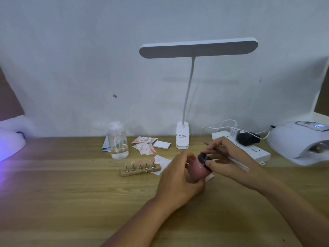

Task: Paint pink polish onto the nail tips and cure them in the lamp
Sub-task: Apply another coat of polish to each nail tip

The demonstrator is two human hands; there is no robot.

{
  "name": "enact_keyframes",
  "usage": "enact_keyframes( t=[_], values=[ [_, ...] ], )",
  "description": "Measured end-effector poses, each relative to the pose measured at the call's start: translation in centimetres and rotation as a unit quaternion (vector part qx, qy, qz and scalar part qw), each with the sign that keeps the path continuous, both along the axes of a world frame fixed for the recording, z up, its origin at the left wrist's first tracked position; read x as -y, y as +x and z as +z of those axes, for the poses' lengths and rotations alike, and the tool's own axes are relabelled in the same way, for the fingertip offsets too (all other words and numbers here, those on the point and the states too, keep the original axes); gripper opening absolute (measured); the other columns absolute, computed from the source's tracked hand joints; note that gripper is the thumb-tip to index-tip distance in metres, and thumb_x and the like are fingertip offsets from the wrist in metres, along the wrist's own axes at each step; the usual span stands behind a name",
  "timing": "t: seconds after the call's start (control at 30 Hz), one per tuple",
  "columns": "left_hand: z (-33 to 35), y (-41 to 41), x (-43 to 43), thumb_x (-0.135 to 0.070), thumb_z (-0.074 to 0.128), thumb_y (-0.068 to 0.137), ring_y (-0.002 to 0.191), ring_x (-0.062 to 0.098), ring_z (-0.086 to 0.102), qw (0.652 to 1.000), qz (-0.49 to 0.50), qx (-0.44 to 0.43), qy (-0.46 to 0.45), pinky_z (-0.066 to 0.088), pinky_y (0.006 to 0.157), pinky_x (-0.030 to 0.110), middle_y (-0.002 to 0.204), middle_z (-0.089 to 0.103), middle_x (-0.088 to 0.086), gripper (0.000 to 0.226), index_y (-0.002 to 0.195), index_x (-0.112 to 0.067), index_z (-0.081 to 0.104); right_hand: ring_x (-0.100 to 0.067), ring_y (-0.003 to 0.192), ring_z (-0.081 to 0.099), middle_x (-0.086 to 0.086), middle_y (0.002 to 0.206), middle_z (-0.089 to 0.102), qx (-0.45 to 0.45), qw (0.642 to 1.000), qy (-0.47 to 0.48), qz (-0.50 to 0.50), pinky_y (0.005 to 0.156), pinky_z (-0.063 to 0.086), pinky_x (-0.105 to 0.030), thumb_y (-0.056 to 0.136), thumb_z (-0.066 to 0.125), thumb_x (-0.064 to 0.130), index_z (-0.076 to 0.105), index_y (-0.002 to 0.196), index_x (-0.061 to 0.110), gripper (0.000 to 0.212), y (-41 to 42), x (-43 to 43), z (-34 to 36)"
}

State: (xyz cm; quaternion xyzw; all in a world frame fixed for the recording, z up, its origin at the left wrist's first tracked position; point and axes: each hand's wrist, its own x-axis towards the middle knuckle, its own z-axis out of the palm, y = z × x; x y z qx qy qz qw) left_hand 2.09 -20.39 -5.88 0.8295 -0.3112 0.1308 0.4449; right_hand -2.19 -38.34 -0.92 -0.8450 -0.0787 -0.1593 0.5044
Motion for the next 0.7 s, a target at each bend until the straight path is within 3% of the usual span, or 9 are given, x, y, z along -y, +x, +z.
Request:
enact_keyframes(
  t=[0.13,0.27,0.47,0.53,0.6,0.7],
  values=[
    [0.2,-0.2,0.3,-0.043,0.074,0.072,0.100,0.000,0.057,1.000,0.007,0.015,-0.001,0.052,0.084,0.032,0.110,0.059,-0.018,0.046,0.111,-0.036,0.049,-0.002,0.095,0.066,0.008,0.102,0.069,0.023,0.999,-0.032,-0.004,0.076,0.049,-0.012,0.079,0.077,0.014,0.057,0.099,0.019,0.029,-0.3,0.0,0.4],
    [0.3,-0.6,0.3,-0.044,0.071,0.071,0.094,0.003,0.057,0.999,0.034,0.032,-0.008,0.052,0.080,0.033,0.103,0.060,-0.016,0.041,0.105,-0.035,0.049,-0.006,0.087,0.063,0.012,0.094,0.065,0.065,0.982,-0.168,-0.064,0.076,0.051,-0.028,0.076,0.077,0.037,0.052,0.098,0.024,0.035,-0.4,-1.0,0.4],
    [0.3,-0.5,0.0,-0.036,0.072,0.078,0.094,0.007,0.056,0.999,0.023,0.044,0.010,0.050,0.074,0.036,0.098,0.061,-0.013,0.035,0.104,-0.031,0.048,-0.011,0.079,0.053,0.015,0.086,0.052,0.121,0.939,-0.273,-0.170,0.067,0.048,-0.033,0.072,0.055,0.071,0.042,0.097,0.033,0.047,-0.2,-2.5,-1.1],
    [0.2,-0.4,0.0,-0.046,0.069,0.078,0.097,0.009,0.055,0.998,0.028,0.046,0.028,0.049,0.075,0.036,0.099,0.062,-0.013,0.039,0.108,-0.035,0.046,-0.010,0.084,0.053,0.016,0.092,0.052,0.122,0.939,-0.263,-0.183,0.069,0.049,-0.034,0.073,0.050,0.077,0.042,0.100,0.035,0.050,0.1,-2.7,-1.7],
    [0.2,-0.3,0.1,-0.056,0.059,0.076,0.100,0.010,0.056,0.998,0.037,0.041,0.038,0.049,0.076,0.034,0.103,0.062,-0.014,0.045,0.115,-0.038,0.044,-0.010,0.089,0.057,0.016,0.098,0.054,0.110,0.964,-0.194,-0.148,0.075,0.049,-0.030,0.071,0.051,0.079,0.042,0.104,0.036,0.054,0.3,-2.8,-2.1],
    [0.1,0.3,-0.1,-0.050,0.062,0.081,0.108,0.010,0.058,0.998,0.055,0.020,0.022,0.050,0.082,0.038,0.112,0.064,-0.014,0.045,0.121,-0.038,0.046,-0.006,0.097,0.057,0.020,0.102,0.055,0.100,0.979,-0.137,-0.109,0.078,0.044,-0.020,0.074,0.064,0.063,0.042,0.106,0.038,0.046,0.7,-2.5,-2.7]
  ],
)
